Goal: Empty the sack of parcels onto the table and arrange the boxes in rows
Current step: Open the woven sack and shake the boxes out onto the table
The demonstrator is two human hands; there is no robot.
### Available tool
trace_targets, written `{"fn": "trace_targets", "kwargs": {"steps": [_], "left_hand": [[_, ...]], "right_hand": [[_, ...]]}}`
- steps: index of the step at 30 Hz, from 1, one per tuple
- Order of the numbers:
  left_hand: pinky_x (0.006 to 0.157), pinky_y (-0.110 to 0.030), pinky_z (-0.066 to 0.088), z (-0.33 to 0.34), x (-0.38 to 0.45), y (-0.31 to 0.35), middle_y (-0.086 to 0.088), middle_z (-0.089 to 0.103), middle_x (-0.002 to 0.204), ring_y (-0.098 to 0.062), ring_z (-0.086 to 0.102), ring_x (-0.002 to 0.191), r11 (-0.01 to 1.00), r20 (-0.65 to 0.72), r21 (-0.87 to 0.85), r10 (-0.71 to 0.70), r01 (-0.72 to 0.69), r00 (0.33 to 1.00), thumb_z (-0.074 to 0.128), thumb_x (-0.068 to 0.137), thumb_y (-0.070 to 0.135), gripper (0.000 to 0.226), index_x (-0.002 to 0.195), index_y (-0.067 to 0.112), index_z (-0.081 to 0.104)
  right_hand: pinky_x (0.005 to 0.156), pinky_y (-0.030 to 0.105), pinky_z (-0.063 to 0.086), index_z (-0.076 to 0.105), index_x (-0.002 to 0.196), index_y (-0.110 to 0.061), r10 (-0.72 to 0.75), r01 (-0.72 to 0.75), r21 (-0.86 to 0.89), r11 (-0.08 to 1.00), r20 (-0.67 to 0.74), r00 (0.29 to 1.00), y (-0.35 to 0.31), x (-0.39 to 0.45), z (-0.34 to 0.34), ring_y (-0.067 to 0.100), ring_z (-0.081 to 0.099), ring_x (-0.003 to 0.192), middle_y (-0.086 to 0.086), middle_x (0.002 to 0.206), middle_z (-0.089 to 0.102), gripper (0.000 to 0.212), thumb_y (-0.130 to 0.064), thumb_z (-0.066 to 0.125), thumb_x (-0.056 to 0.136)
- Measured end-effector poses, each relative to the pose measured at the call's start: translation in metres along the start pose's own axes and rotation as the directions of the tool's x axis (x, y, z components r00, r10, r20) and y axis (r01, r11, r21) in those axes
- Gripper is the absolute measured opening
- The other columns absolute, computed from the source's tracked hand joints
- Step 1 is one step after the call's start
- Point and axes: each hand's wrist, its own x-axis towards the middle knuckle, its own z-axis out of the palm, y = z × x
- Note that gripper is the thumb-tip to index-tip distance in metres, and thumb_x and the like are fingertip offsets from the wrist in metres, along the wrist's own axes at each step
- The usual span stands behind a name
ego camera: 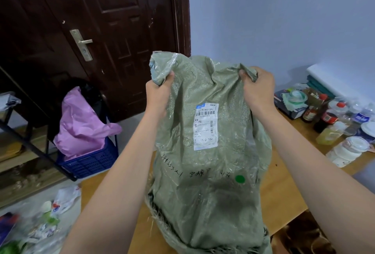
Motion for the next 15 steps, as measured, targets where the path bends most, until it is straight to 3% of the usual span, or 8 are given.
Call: {"fn": "trace_targets", "kwargs": {"steps": [4,7,10,15], "left_hand": [[0.083,-0.030,0.054,0.000,0.003,0.006,0.000,0.069,0.090,-0.014,0.065,0.089,1.000,-0.014,-0.011,0.014,-0.014,1.000,0.069,0.092,0.026,0.005,0.088,0.026,0.072],[0.079,-0.022,0.054,0.000,0.005,0.010,0.004,0.071,0.089,-0.008,0.066,0.088,1.000,-0.032,-0.015,0.018,-0.018,0.999,0.068,0.093,0.026,0.005,0.089,0.026,0.071],[0.076,-0.018,0.054,-0.002,0.007,0.012,0.006,0.072,0.092,-0.007,0.068,0.092,0.999,-0.034,-0.019,0.028,-0.028,0.999,0.067,0.093,0.025,0.004,0.093,0.024,0.071],[0.076,-0.019,0.052,-0.006,0.011,0.023,0.007,0.073,0.096,-0.007,0.069,0.096,0.998,-0.046,-0.031,0.049,-0.051,0.998,0.067,0.093,0.025,0.006,0.097,0.025,0.071]], "right_hand": [[0.051,0.028,0.028,0.054,0.067,-0.017,-0.029,0.029,0.011,1.000,-0.008,1.000,-0.007,0.002,-0.003,0.008,0.033,0.051,-0.006,0.057,0.043,0.029,-0.025,0.060,0.095],[0.051,0.029,0.026,0.056,0.069,-0.010,-0.037,0.038,0.010,0.999,-0.009,0.999,-0.013,0.002,-0.001,0.008,0.031,0.050,-0.006,0.056,0.039,0.031,-0.027,0.060,0.095],[0.046,0.021,0.024,0.049,0.063,-0.023,-0.041,0.041,0.035,0.999,0.001,0.999,-0.020,0.002,0.001,0.002,0.029,0.044,-0.008,0.054,0.038,0.035,-0.025,0.061,0.095],[0.046,0.020,0.025,0.055,0.066,-0.025,-0.050,0.050,0.074,0.996,0.001,0.999,-0.034,0.007,0.004,0.002,0.031,0.045,-0.009,0.054,0.040,0.030,-0.024,0.062,0.095]]}}
